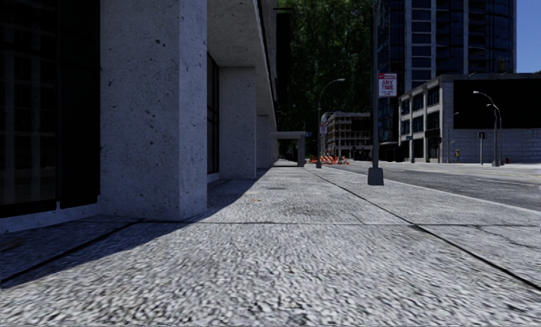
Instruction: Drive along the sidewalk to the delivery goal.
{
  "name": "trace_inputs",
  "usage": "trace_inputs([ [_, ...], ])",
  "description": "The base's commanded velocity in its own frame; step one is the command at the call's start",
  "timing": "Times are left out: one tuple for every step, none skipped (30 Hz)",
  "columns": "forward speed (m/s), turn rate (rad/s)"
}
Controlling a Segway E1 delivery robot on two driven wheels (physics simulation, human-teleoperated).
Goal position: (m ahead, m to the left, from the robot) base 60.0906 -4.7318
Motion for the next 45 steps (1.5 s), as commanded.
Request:
trace_inputs([
  [2.0,0.0],
  [2.0,0.0],
  [2.0,0.0],
  [2.0,0.0],
  [2.0,0.0],
  [2.0,0.0],
  [2.0,0.0],
  [2.0,0.0],
  [2.0,0.0],
  [2.0,0.0],
  [2.0,0.0],
  [2.0,0.0],
  [2.0,0.0],
  [2.0,0.0],
  [2.0,0.0],
  [2.0,0.0],
  [2.0,0.0],
  [2.0,0.0],
  [2.0,0.0],
  [2.0,0.0],
  [2.0,0.0],
  [2.0,0.0],
  [2.0,0.0],
  [2.0,0.0],
  [2.0,0.0],
  [2.0,0.0],
  [2.0,0.0],
  [2.0,0.0],
  [2.0,0.0],
  [2.0,0.0],
  [2.0,0.0],
  [2.0,0.0],
  [2.0,0.0],
  [2.0,0.0],
  [2.0,0.0],
  [2.0,0.0],
  [2.0,0.0],
  [2.0,0.0],
  [2.0,0.0],
  [2.0,0.0],
  [2.0,0.0],
  [2.0,0.0],
  [2.0,0.0],
  [2.0,0.0],
  [2.0,0.0],
])
